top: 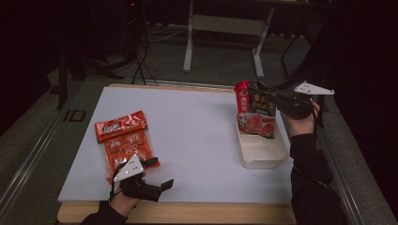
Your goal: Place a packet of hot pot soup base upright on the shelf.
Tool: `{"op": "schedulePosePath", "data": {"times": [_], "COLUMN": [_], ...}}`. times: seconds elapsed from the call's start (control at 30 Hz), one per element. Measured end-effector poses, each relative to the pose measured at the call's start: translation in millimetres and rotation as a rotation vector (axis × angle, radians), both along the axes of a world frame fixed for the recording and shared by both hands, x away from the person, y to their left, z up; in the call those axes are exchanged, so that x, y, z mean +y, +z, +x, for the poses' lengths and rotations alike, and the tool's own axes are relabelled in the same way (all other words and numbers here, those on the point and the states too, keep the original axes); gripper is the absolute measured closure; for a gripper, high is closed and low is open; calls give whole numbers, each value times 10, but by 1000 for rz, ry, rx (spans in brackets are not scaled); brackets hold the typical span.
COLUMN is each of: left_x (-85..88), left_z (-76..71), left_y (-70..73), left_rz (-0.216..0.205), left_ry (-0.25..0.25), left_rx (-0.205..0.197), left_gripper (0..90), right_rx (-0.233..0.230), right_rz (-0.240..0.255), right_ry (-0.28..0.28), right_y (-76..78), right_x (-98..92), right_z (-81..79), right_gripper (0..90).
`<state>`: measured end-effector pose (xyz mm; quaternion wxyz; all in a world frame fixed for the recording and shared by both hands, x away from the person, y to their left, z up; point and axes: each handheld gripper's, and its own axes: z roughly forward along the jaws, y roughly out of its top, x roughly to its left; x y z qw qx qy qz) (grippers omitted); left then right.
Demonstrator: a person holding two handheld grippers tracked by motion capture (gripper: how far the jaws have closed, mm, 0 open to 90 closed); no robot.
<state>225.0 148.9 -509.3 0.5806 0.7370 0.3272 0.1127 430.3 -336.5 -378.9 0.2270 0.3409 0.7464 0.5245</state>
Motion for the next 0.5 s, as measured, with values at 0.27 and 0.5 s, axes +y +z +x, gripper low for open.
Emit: {"op": "schedulePosePath", "data": {"times": [0.27, 0.5], "left_x": [2, 7], "left_z": [4, 14], "left_y": [-12, -36], "left_rz": [-4, -7], "left_ry": [-3, -2], "left_rx": [4, 16], "left_gripper": [15, 15], "right_rx": [24, 39], "right_rz": [4, 48], "right_ry": [81, 60], "right_y": [-117, -214], "right_x": [22, -7], "right_z": [51, 35], "right_gripper": [731, 730]}}
